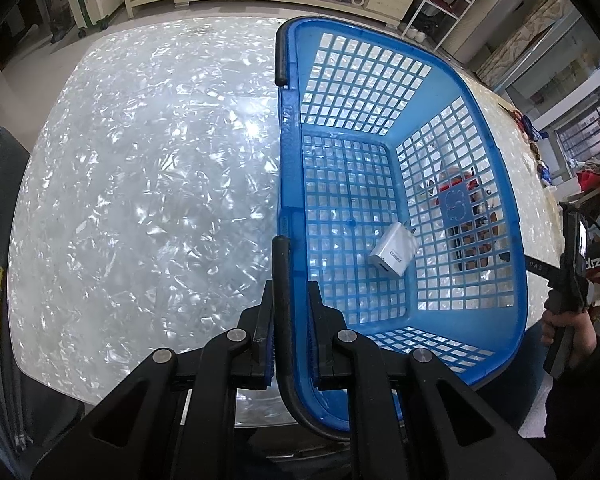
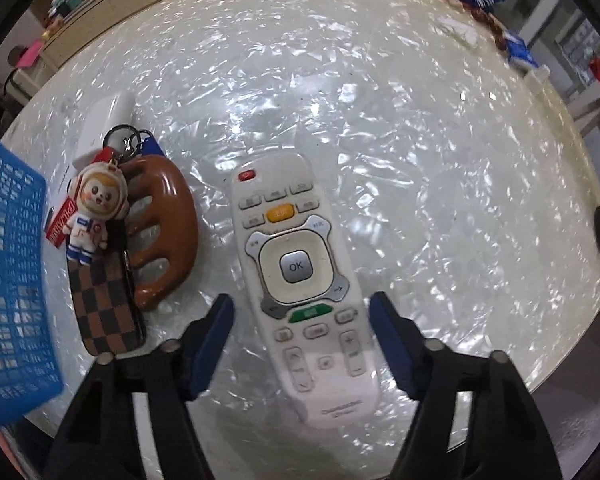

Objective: Organize rigid objects

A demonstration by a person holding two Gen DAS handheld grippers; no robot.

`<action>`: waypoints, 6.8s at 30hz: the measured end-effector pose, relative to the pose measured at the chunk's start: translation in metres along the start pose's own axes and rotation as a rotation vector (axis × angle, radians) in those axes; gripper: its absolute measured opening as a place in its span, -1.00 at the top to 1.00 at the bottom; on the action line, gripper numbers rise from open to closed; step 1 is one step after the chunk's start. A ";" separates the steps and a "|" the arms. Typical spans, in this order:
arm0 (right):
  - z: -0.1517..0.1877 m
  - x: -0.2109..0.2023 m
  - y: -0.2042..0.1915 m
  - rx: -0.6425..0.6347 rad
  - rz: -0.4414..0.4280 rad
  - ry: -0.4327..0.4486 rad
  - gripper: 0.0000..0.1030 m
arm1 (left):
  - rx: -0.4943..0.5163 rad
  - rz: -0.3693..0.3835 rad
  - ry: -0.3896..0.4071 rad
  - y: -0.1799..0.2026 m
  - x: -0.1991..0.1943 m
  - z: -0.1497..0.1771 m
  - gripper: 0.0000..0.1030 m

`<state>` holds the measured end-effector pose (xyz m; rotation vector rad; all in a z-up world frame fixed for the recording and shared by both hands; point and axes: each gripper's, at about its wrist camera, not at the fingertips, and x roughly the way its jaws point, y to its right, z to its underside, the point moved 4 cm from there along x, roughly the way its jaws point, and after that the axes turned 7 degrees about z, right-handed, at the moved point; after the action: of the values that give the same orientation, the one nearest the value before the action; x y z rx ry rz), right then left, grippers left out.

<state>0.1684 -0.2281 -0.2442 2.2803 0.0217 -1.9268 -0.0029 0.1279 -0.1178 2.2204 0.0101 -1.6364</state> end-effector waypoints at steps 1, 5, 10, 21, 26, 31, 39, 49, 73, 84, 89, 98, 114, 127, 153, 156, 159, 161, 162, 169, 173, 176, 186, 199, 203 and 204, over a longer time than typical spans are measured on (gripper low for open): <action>0.002 -0.001 -0.001 -0.011 -0.003 0.011 -0.14 | -0.003 0.001 0.002 0.000 0.000 0.000 0.73; 0.009 -0.004 -0.006 -0.032 -0.008 0.042 0.10 | -0.001 -0.001 0.002 -0.001 -0.001 0.000 0.73; 0.012 -0.007 -0.008 -0.061 -0.014 0.049 0.11 | 0.002 -0.003 0.001 -0.001 -0.001 0.000 0.73; -0.004 -0.039 0.001 -0.062 -0.067 0.082 0.11 | -0.004 0.006 0.002 0.000 -0.001 0.001 0.73; -0.010 -0.065 -0.006 -0.089 -0.097 0.126 0.11 | 0.002 -0.003 0.001 0.001 -0.001 0.000 0.73; -0.014 -0.095 -0.017 -0.129 -0.120 0.181 0.11 | 0.003 -0.001 0.000 0.002 -0.001 0.001 0.73; -0.017 -0.142 -0.052 -0.216 -0.191 0.269 0.11 | 0.003 -0.014 -0.001 0.002 -0.001 0.001 0.73; -0.009 -0.189 -0.121 -0.379 -0.264 0.357 0.11 | 0.007 -0.022 0.004 0.003 -0.002 0.001 0.74; 0.014 -0.157 -0.238 -0.780 -0.324 0.353 0.11 | 0.019 -0.023 0.017 0.003 -0.004 0.002 0.73; 0.017 -0.136 -0.250 -0.869 -0.288 0.356 0.11 | 0.035 -0.033 0.035 0.005 -0.004 0.003 0.73; 0.016 -0.133 -0.259 -0.914 -0.261 0.388 0.14 | 0.033 -0.032 0.036 0.004 -0.004 0.003 0.73; -0.001 -0.131 -0.252 -0.945 -0.246 0.407 0.70 | 0.035 -0.027 0.038 0.004 -0.005 0.004 0.73; -0.001 -0.160 -0.242 -0.903 -0.222 0.515 -0.87 | 0.033 -0.039 0.040 0.004 -0.004 0.004 0.73; -0.017 -0.176 -0.195 -0.775 -0.214 0.506 -1.00 | 0.037 -0.065 0.044 0.006 -0.004 0.004 0.73; -0.047 -0.107 -0.085 -0.494 -0.211 0.319 -1.00 | 0.039 -0.078 0.044 0.006 -0.005 0.005 0.73; -0.046 -0.095 -0.089 -0.488 -0.212 0.293 -1.00 | 0.041 -0.081 0.045 0.007 -0.005 0.005 0.73; -0.046 -0.083 -0.092 -0.482 -0.209 0.275 -1.00 | 0.036 -0.077 0.048 0.006 -0.005 0.005 0.73; -0.046 -0.076 -0.094 -0.476 -0.210 0.263 -1.00 | 0.037 -0.078 0.048 0.006 -0.005 0.005 0.73; -0.046 -0.073 -0.095 -0.471 -0.207 0.256 -1.00 | 0.037 -0.078 0.049 0.006 -0.005 0.005 0.73; -0.046 -0.052 -0.104 -0.456 -0.216 0.204 -0.70 | 0.034 -0.070 0.051 0.005 -0.005 0.007 0.73; -0.048 -0.040 -0.106 -0.430 -0.229 0.168 -0.50 | 0.031 -0.068 0.051 0.005 -0.005 0.007 0.73; -0.051 -0.032 -0.106 -0.397 -0.222 0.166 -0.12 | 0.028 -0.071 0.054 0.005 -0.005 0.007 0.73; -0.059 -0.013 -0.101 -0.327 -0.233 0.140 0.27 | 0.026 -0.075 0.056 0.004 -0.004 0.007 0.73; -0.065 -0.046 -0.083 -0.320 -0.225 0.230 0.31 | 0.023 -0.080 0.053 0.003 -0.001 0.010 0.73; -0.063 -0.070 -0.081 -0.327 -0.232 0.275 0.31 | 0.024 -0.082 0.052 0.004 -0.001 0.009 0.74; -0.063 -0.076 -0.081 -0.329 -0.237 0.288 0.31 | 0.026 -0.084 0.051 0.004 -0.001 0.009 0.73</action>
<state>0.2080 -0.1337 -0.1685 2.3811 0.6188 -1.5259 -0.0106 0.1213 -0.1175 2.3099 0.0973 -1.6306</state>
